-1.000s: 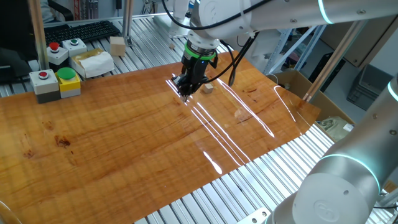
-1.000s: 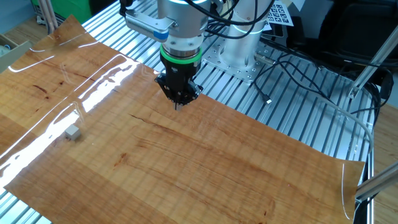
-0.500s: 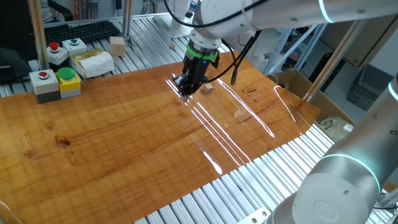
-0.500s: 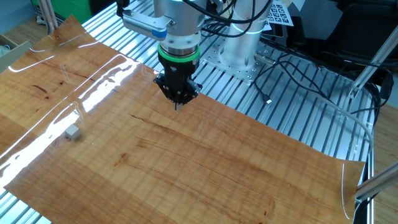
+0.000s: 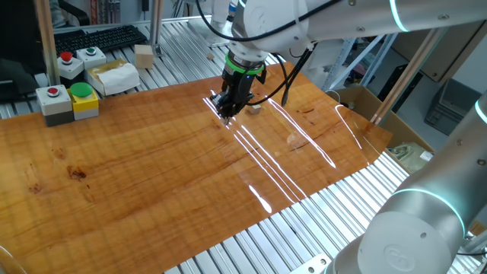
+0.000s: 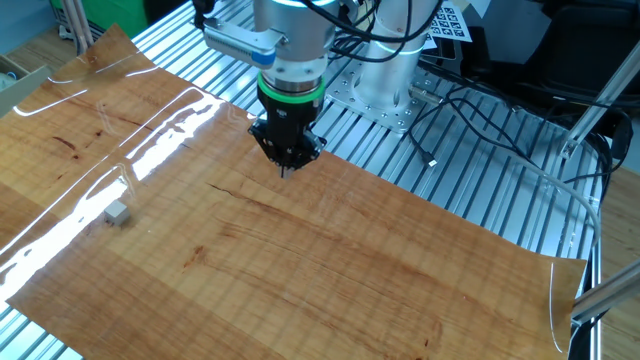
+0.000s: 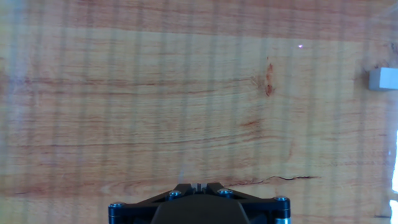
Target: Hold a small block with the gripper and sweep it from left to right on the table
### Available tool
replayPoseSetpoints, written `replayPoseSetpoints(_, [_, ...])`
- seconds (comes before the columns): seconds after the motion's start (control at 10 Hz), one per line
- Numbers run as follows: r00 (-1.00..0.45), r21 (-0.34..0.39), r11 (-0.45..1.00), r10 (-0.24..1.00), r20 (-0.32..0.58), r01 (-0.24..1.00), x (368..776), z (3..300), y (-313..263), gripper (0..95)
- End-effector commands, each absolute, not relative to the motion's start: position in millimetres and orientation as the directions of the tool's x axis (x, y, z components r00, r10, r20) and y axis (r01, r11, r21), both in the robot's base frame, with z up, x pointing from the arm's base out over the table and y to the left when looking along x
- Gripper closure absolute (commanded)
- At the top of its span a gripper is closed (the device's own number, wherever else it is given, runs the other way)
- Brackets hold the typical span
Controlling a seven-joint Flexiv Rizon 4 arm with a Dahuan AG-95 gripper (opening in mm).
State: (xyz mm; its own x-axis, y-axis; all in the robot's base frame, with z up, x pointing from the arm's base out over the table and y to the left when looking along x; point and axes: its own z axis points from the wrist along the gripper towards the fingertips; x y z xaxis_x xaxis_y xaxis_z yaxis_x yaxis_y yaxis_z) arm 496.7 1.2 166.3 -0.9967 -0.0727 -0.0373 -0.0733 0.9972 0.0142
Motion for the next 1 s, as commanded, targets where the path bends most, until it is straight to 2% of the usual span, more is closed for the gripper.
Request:
replayPoseSetpoints(0.1, [-0.996,0.015,0.996,-0.086,-0.032,-0.086,498.1,166.8,1.4,95.0])
replayPoseSetpoints(0.4, [-0.994,0.017,0.994,-0.109,-0.033,-0.109,498.1,166.8,1.4,95.0])
replayPoseSetpoints(1.0, [-0.998,0.044,0.997,-0.063,-0.020,-0.064,497.8,165.2,5.8,95.0])
